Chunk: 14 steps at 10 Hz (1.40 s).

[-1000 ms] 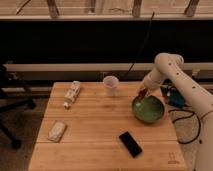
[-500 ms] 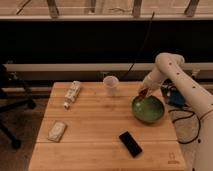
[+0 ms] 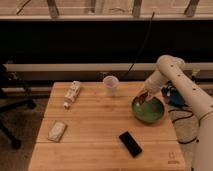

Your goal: Place the pepper in the ceramic bowl

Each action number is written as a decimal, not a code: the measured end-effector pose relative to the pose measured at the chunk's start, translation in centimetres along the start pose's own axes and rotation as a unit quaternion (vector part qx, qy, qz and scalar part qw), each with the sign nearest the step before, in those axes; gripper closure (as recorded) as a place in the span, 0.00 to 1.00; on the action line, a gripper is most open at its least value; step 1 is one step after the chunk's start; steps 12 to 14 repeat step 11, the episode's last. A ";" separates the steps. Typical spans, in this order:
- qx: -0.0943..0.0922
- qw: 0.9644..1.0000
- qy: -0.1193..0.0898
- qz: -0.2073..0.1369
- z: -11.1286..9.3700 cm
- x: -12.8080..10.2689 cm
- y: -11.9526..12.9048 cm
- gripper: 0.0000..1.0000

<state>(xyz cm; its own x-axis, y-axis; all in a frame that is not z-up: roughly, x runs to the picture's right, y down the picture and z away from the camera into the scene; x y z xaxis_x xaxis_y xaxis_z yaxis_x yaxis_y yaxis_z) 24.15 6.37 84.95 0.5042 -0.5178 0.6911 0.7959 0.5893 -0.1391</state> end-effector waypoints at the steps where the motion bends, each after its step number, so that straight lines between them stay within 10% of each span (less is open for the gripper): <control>1: 0.000 1.000 -0.004 0.006 0.3 0.3 0.5 0.33; 10: 0.035 0.996 0.068 0.051 -4.8 1.3 3.8 0.20; 14: 0.034 0.996 0.064 0.051 -5.2 1.3 3.6 0.20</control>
